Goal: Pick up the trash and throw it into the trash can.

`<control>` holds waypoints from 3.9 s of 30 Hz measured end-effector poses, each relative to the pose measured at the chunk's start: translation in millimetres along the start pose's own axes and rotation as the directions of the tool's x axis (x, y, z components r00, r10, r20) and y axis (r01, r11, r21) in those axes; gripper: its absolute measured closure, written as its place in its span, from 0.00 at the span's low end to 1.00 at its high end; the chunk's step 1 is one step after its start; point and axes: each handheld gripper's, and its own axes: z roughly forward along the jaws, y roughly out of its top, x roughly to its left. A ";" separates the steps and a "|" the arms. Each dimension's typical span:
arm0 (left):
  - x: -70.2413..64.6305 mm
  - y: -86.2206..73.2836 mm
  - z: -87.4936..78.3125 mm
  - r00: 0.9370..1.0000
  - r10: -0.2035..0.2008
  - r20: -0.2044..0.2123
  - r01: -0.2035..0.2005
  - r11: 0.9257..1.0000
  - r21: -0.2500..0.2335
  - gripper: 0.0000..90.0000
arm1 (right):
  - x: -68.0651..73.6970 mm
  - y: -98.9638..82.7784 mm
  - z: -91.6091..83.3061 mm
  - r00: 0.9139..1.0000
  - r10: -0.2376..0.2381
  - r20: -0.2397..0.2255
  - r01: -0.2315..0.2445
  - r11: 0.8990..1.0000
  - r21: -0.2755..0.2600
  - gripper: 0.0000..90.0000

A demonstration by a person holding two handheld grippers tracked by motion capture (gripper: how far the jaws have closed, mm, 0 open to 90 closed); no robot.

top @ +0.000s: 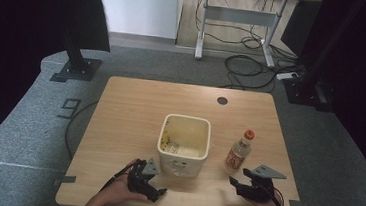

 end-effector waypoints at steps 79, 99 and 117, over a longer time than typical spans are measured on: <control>0.0 0.4 0.4 1.000 0.000 0.000 0.000 1.000 0.000 0.00 | 1.2 -1.6 2.6 1.000 -0.013 -0.005 0.013 1.000 0.011 0.36; 0.0 0.5 0.5 1.000 0.001 0.000 -0.001 1.000 -0.002 0.00 | 4.3 7.2 -7.3 1.000 -0.001 0.003 0.002 0.998 -0.063 0.36; 0.2 1.0 0.8 1.000 0.002 0.000 -0.002 1.000 0.000 0.00 | 5.4 32.1 -31.5 1.000 -0.006 0.008 0.007 0.978 -0.210 0.36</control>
